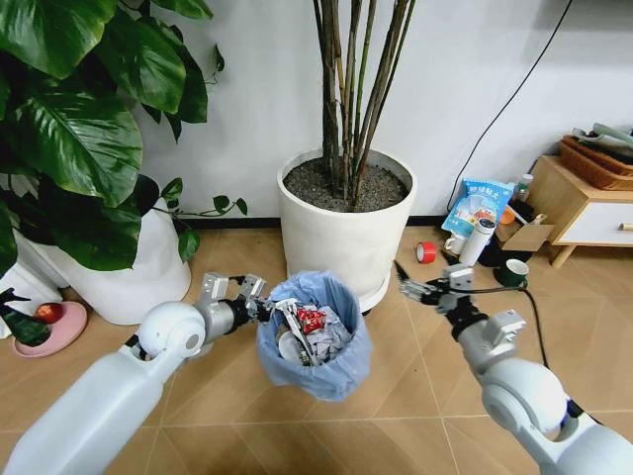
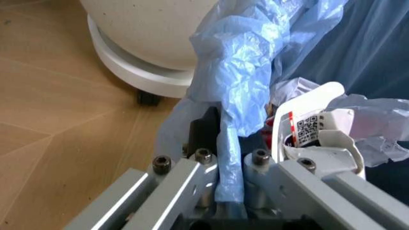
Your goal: Pick up the trash bin and place the garbage on the floor into it.
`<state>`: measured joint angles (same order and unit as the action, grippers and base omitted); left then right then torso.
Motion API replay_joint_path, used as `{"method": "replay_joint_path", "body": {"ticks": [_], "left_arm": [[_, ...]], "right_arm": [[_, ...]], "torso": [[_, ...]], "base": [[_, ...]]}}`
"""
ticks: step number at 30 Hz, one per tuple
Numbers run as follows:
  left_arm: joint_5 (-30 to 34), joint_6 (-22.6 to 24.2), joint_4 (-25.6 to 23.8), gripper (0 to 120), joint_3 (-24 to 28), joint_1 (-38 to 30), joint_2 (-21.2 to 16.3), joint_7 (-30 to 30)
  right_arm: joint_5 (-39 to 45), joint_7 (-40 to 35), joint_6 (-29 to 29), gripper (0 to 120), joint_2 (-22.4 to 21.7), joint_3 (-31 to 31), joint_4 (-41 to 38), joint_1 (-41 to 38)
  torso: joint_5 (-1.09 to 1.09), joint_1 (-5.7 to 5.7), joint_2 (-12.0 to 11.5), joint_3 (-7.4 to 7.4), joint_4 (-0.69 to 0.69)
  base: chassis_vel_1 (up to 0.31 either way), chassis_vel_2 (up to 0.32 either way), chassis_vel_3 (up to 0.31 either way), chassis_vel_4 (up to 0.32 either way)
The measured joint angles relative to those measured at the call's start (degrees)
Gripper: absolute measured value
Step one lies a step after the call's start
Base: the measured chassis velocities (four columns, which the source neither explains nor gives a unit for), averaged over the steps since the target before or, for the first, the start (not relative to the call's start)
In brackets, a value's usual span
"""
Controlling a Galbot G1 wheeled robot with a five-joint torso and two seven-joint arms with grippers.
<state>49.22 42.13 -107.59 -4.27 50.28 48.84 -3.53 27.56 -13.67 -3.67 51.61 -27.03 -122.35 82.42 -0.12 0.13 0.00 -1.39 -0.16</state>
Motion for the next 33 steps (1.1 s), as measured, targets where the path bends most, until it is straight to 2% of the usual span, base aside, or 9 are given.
{"method": "replay_joint_path", "body": {"ticks": [11,33], "left_arm": [[-0.4,0.0,-1.5,0,-0.9,2.3,-1.5,0.0],[-0.6,0.0,-2.9,0,-1.2,3.7,-1.9,0.1]], "right_arm": [[-5.3,-0.1,2.2,100,5.8,-6.3,-2.4,9.3],[-8.2,0.2,3.6,100,7.0,-6.0,-4.4,13.2]], "torso": [[0.0,0.0,0.0,0.0,0.0],[0.0,0.01,0.0,-0.01,0.0]], "base": [[0.0,0.0,0.0,0.0],[0.012,-0.011,-0.014,0.012]]}}
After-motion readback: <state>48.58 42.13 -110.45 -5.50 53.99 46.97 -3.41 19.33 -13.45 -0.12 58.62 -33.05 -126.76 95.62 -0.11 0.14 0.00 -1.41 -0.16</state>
